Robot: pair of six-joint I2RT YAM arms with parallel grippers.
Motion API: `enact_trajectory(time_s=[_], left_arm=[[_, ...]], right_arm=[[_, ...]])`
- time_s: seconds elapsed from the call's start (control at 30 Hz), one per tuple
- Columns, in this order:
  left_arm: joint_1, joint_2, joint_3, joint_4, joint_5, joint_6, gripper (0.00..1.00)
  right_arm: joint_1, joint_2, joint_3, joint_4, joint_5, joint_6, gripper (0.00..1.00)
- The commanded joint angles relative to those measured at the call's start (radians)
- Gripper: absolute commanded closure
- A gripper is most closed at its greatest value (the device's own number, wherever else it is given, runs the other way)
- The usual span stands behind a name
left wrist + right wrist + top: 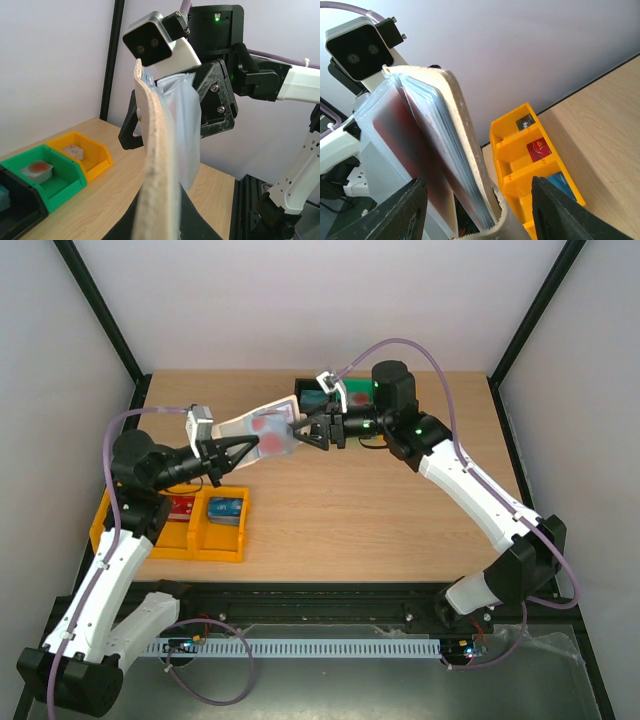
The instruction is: Take the credit cards out of the card holder
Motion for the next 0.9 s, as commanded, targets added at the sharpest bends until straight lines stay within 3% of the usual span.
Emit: enact_trajectory(time_s=[0.0, 0.37, 0.53, 0.63, 0.77, 0.87], left_arm=[[-0.01, -0.016, -0.021, 0.06, 0.021, -0.022, 0.98], [-0.017, -0.021, -0.038, 0.089, 0.045, -0.048, 0.98], [-0.017, -0.011, -0.027, 0.105, 0.059, -0.075, 0.98], [-0.02, 0.018, -0.004, 0.085, 0.059, -0.076, 0.98], [-0.028, 0.047, 0.006, 0.108, 0.041, -0.103, 0.98], [-0.027, 0.058, -0.006, 0.151, 0.017, -0.158, 0.98]], right_arm=[[0.061, -0.002, 0.02, 0.093, 0.019, 0.035, 0.44], [0.108, 0.04, 0.041, 0.105, 0.031, 0.02, 0.37], [0.107, 0.054, 0.105, -0.021, -0.009, -0.099, 0.33], [0.104, 0.06, 0.126, -0.052, 0.018, -0.12, 0.49], [0.106, 0.083, 0.121, 0.032, 0.005, -0.014, 0.74], [0.106, 0.098, 0.125, 0.071, -0.004, 0.04, 0.85]])
